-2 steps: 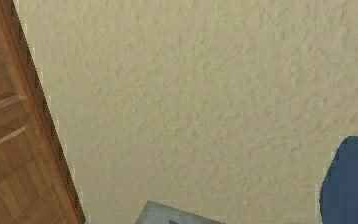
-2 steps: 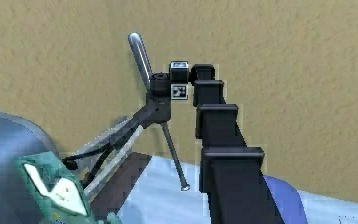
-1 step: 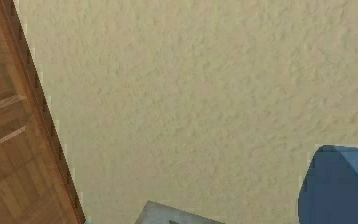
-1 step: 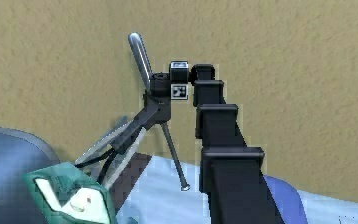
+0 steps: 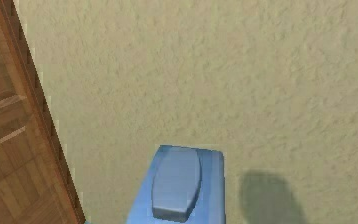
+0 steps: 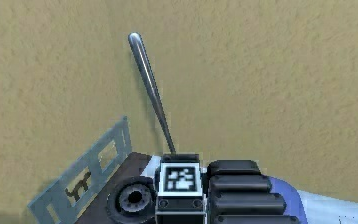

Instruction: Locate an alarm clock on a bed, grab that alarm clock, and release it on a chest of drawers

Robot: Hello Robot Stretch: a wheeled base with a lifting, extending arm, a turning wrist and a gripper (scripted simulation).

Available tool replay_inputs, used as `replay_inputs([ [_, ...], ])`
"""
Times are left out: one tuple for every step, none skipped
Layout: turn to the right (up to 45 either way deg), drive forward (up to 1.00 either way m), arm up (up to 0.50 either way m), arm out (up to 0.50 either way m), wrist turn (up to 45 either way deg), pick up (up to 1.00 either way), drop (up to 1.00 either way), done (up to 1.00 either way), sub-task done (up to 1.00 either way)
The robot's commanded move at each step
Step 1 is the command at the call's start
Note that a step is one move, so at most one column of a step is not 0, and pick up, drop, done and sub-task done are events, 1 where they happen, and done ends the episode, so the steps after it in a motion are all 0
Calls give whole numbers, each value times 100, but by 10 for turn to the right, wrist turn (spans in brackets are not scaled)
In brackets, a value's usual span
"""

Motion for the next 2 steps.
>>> replay_inputs([
  [-450,0,0,0,0,0,0,0,0],
  [-450,0,0,0,0,0,0,0,0],
])
